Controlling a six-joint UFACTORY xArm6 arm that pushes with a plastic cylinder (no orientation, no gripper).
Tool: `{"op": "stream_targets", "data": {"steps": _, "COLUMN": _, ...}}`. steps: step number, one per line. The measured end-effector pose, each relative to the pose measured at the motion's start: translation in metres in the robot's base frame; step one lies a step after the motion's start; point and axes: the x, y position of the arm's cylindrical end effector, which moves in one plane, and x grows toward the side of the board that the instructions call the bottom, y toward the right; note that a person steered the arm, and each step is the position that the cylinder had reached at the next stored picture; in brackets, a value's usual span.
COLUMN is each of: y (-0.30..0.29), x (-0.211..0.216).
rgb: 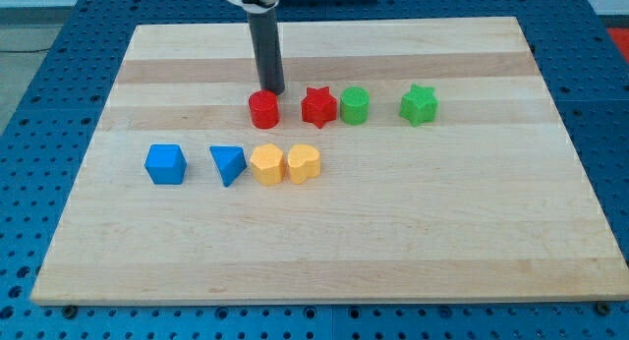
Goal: Drag the green circle to the top center of the board
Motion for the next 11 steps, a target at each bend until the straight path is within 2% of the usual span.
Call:
{"op": "stream_targets", "data": {"steps": 2, "y": 0.182, "x": -0.025}}
{"op": "stream_targets", "data": {"steps": 3, "y": 0.241, "x": 0.021}}
{"op": "stream_targets", "data": {"steps": 4, "y": 0.237, "x": 0.096}}
{"op": "stream_targets", "data": {"steps": 5, "y": 0.168, "x": 0.12}}
{"op": "stream_targets", "data": {"steps": 6, "y": 0.117, "x": 0.09}}
{"op": "stream_targets", "data": {"steps": 7, "y": 0.09, "x": 0.066}}
{"op": "stream_targets", "data": {"steps": 8, "y": 0.082, "x": 0.052}}
{"op": "stream_targets", "data": {"steps": 10, "y": 0.1, "x": 0.002}}
{"op": "stream_targets", "data": {"steps": 11, "y": 0.11, "x": 0.0}}
